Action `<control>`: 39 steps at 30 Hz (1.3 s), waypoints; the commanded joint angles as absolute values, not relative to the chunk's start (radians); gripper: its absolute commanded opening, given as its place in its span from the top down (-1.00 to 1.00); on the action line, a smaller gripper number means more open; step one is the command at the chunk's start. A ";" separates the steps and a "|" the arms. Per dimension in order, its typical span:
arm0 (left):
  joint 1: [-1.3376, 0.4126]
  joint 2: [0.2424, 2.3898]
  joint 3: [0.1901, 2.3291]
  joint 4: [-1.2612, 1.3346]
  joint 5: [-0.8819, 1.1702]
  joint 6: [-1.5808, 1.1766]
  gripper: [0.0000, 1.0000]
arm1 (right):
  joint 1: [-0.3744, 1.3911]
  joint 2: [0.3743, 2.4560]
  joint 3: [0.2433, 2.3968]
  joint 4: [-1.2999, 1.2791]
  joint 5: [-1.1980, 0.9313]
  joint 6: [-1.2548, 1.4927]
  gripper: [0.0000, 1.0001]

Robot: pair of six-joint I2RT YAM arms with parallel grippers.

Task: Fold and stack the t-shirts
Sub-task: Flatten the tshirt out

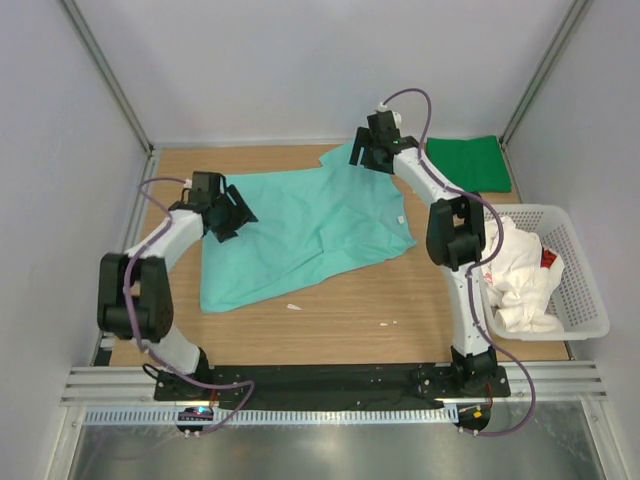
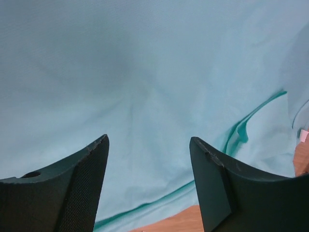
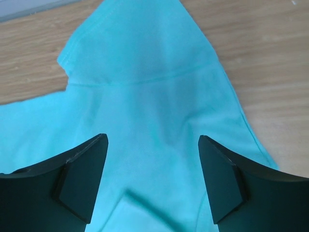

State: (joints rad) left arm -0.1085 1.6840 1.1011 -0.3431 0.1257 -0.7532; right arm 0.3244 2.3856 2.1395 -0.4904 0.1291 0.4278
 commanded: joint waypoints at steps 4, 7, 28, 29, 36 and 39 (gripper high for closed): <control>-0.103 1.297 0.930 -0.543 0.006 -0.748 -0.33 | 0.376 2.145 1.944 -0.712 0.241 0.566 -0.59; -0.104 1.189 0.833 -0.584 0.006 -0.813 -0.30 | 0.419 2.146 1.914 -0.671 0.204 0.529 -0.52; -0.061 0.950 0.747 -0.805 -0.061 -0.900 -0.27 | 0.463 2.290 1.885 -0.508 0.054 0.244 -0.07; -0.061 0.948 0.747 -0.810 -0.064 -0.900 -0.27 | 0.468 2.287 1.885 -0.502 0.052 0.235 -0.06; -0.051 0.968 0.750 -0.865 -0.095 -0.963 -0.32 | 0.489 2.307 1.925 -0.521 0.057 0.213 -0.01; -0.043 0.970 0.742 -0.884 -0.121 -0.986 -0.26 | 0.499 2.310 1.918 -0.518 0.063 0.219 0.13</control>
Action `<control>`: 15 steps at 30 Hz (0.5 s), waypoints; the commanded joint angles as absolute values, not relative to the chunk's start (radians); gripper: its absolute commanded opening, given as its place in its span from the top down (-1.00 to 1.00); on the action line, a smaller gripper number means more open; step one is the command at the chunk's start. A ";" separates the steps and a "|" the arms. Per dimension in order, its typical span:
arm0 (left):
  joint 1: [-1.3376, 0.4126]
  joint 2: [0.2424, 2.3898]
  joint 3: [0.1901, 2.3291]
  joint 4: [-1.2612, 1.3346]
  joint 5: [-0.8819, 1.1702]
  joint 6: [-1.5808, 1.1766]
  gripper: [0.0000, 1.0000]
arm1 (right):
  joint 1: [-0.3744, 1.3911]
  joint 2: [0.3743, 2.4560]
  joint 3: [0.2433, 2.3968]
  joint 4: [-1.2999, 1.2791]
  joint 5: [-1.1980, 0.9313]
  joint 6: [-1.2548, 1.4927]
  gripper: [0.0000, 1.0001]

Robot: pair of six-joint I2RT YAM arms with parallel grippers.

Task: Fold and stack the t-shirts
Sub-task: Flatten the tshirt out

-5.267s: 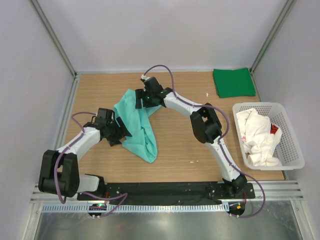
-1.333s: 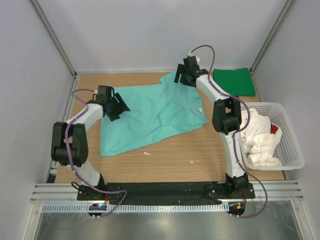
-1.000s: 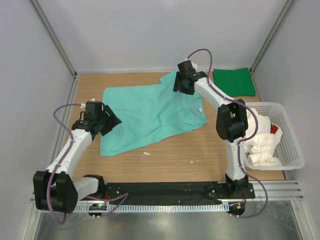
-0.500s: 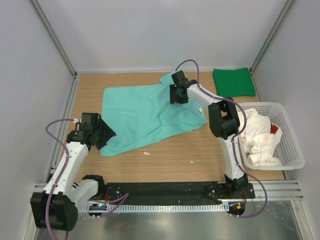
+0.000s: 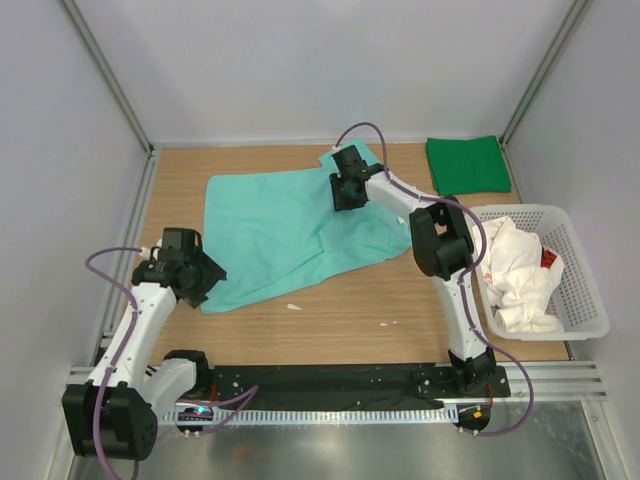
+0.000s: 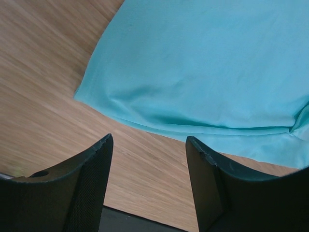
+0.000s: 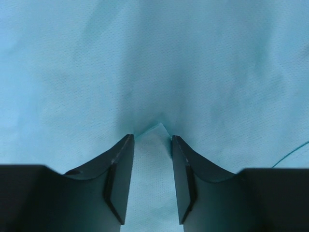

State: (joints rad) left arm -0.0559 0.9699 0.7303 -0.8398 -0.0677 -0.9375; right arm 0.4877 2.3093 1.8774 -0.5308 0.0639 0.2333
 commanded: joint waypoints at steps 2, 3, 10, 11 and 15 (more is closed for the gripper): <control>-0.040 0.965 0.732 -0.881 -0.123 -1.005 -0.25 | 0.497 2.318 1.921 -0.526 0.067 0.222 0.18; -0.040 0.966 0.730 -0.881 -0.123 -1.006 -0.24 | 0.497 2.322 1.927 -0.528 0.071 0.227 0.20; -0.032 0.992 0.701 -0.884 -0.143 -1.048 -0.21 | 0.495 2.280 1.951 -0.537 0.152 0.224 0.53; -0.032 0.996 0.695 -0.882 -0.143 -1.070 -0.20 | 0.494 2.270 1.957 -0.548 0.161 0.225 0.57; -0.021 1.025 0.681 -0.896 -0.149 -1.118 -0.16 | 0.491 2.212 1.964 -0.604 0.202 0.255 0.80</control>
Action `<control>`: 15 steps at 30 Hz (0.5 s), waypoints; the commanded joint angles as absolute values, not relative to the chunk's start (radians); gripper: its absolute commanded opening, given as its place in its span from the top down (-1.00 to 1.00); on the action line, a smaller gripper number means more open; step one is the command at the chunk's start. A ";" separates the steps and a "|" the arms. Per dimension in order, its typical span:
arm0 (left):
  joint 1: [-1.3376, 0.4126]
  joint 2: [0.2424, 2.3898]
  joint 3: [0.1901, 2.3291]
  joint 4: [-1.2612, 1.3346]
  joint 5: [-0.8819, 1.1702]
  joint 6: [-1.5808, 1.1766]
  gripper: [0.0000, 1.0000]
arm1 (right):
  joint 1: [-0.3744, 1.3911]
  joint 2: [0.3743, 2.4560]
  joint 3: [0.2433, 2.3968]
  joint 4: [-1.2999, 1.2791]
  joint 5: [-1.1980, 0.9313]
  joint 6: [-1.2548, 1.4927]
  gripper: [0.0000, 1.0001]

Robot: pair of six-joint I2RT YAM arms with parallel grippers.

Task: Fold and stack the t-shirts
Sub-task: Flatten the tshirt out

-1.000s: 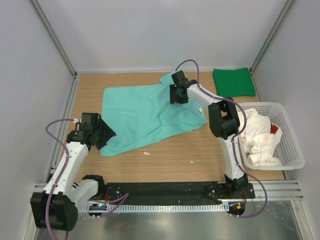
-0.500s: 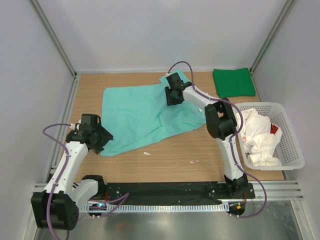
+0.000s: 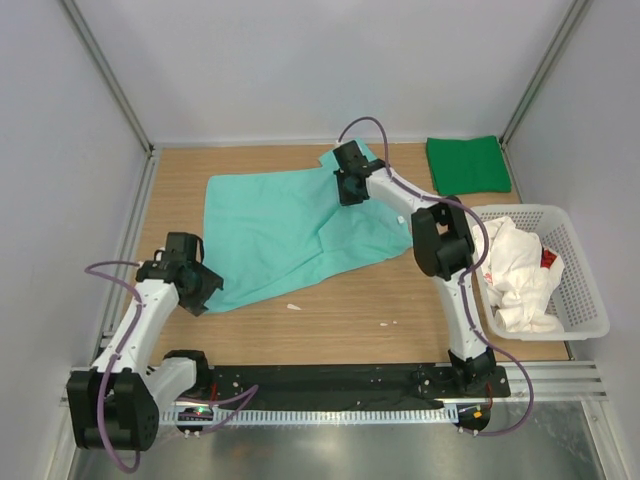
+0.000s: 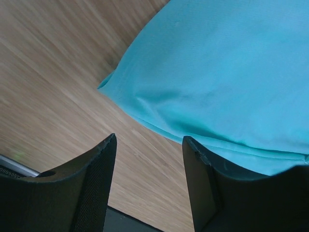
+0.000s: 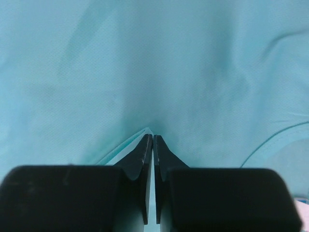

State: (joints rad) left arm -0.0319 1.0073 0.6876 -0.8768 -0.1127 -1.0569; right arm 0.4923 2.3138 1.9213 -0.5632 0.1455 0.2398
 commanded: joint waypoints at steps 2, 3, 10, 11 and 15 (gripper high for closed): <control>-0.020 1.035 0.681 -0.908 -0.163 -1.135 -0.14 | 0.489 2.151 1.925 -0.617 0.207 0.281 0.87; -0.017 1.043 0.681 -0.914 -0.170 -1.155 -0.11 | 0.489 2.126 1.908 -0.617 0.206 0.288 0.88; -0.005 1.068 0.660 -0.942 -0.230 -1.206 0.03 | 0.489 1.922 1.738 -0.649 0.224 0.334 0.96; -0.005 1.072 0.657 -0.933 -0.221 -1.201 0.04 | 0.489 1.898 1.712 -0.661 0.227 0.340 0.96; 0.035 1.103 0.658 -0.920 -0.221 -1.175 0.05 | 0.489 1.679 1.508 -0.716 0.210 0.386 0.96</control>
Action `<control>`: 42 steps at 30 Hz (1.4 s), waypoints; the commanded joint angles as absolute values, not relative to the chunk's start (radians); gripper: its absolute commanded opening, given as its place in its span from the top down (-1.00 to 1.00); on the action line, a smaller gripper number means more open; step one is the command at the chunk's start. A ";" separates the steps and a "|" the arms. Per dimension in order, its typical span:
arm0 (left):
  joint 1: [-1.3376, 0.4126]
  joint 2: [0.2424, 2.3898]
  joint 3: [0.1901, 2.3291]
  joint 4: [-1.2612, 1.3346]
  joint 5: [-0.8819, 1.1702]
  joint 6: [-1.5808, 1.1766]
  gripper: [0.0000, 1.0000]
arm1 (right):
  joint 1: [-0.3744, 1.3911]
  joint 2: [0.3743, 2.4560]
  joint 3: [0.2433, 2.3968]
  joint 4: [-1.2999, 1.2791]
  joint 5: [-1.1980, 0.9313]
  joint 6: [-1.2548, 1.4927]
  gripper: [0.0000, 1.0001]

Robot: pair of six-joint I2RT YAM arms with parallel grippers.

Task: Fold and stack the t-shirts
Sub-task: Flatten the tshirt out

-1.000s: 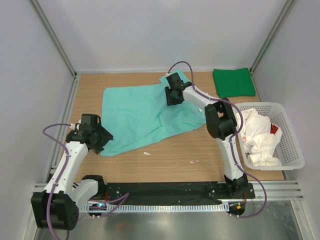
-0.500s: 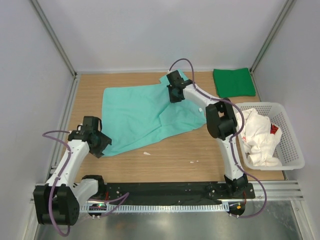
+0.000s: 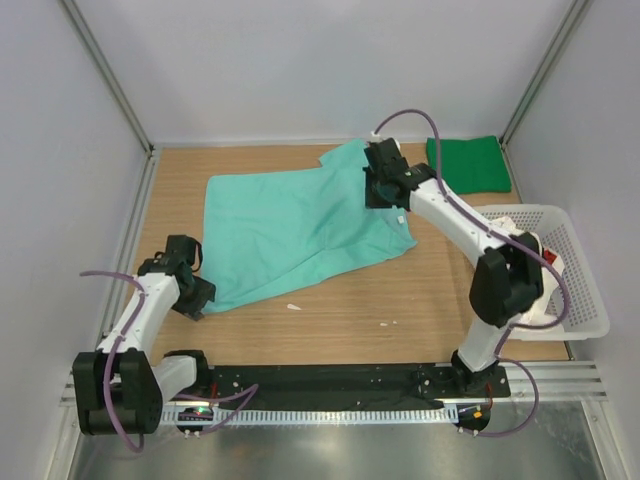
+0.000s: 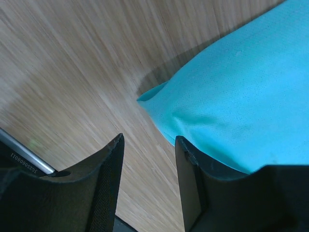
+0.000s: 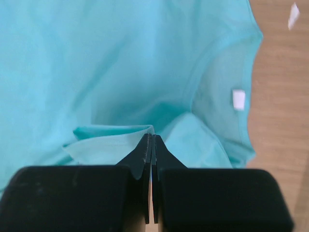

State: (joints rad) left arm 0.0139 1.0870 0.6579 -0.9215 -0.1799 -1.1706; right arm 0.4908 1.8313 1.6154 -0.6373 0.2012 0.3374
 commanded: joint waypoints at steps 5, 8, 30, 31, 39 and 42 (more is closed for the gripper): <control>0.046 1.111 0.684 -0.942 -0.268 -1.141 0.04 | 0.502 1.367 1.153 -0.813 0.109 0.475 0.96; 0.045 1.117 0.699 -0.966 -0.294 -1.137 -0.07 | 0.521 1.179 0.970 -0.943 -0.044 0.553 0.79; 0.031 1.261 0.831 -0.566 0.073 -0.723 -0.35 | 0.362 1.598 1.290 -0.526 0.109 0.319 -0.22; 0.028 1.288 0.853 -0.558 0.065 -0.723 -0.36 | 0.362 1.686 1.330 -0.522 0.117 0.311 -0.22; 0.021 1.602 0.988 -0.477 0.025 -0.762 -0.39 | 0.388 1.977 1.571 -0.420 0.159 0.279 -0.26; 0.021 1.673 1.028 -0.468 0.025 -0.781 -0.42 | 0.400 2.074 1.634 -0.393 0.176 0.267 -0.26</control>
